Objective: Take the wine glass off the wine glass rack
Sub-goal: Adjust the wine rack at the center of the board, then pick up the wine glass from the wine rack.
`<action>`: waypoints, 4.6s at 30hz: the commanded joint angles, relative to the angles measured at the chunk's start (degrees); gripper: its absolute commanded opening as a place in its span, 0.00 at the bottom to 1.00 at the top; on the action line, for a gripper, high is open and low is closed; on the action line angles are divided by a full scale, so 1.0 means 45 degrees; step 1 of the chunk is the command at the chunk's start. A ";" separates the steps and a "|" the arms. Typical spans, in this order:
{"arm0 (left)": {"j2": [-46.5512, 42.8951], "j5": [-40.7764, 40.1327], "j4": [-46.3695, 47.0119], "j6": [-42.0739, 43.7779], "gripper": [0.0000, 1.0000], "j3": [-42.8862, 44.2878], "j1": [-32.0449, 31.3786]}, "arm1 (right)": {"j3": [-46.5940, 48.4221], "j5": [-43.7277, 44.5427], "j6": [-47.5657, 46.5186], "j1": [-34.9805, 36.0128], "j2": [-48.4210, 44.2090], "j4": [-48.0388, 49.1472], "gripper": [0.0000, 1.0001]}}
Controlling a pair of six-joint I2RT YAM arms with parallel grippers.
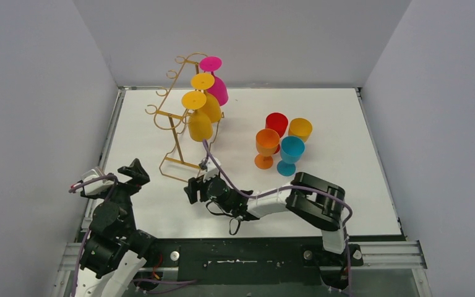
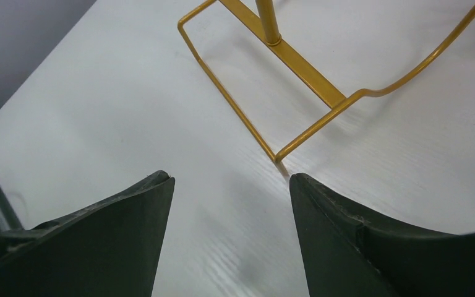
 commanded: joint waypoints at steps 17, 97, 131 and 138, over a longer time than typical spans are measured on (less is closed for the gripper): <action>0.0726 0.1881 0.0348 0.0416 0.97 0.0569 0.0087 | -0.0154 -0.0104 0.1941 -0.2031 -0.8690 -0.5615 0.65; 0.1307 0.2310 0.0490 0.0593 0.97 0.0403 0.0216 | 0.6576 -0.5331 0.5470 -0.5680 -0.3873 -0.5471 0.28; 0.1299 0.2360 0.0512 0.0515 0.97 0.0379 0.0216 | 0.4911 -0.6660 0.8676 -0.6197 -0.4790 -0.2973 0.04; 0.1281 0.2369 0.0507 0.0531 0.98 0.0379 0.0216 | 0.4363 -0.6799 0.9681 -0.6393 -0.4818 -0.2204 0.00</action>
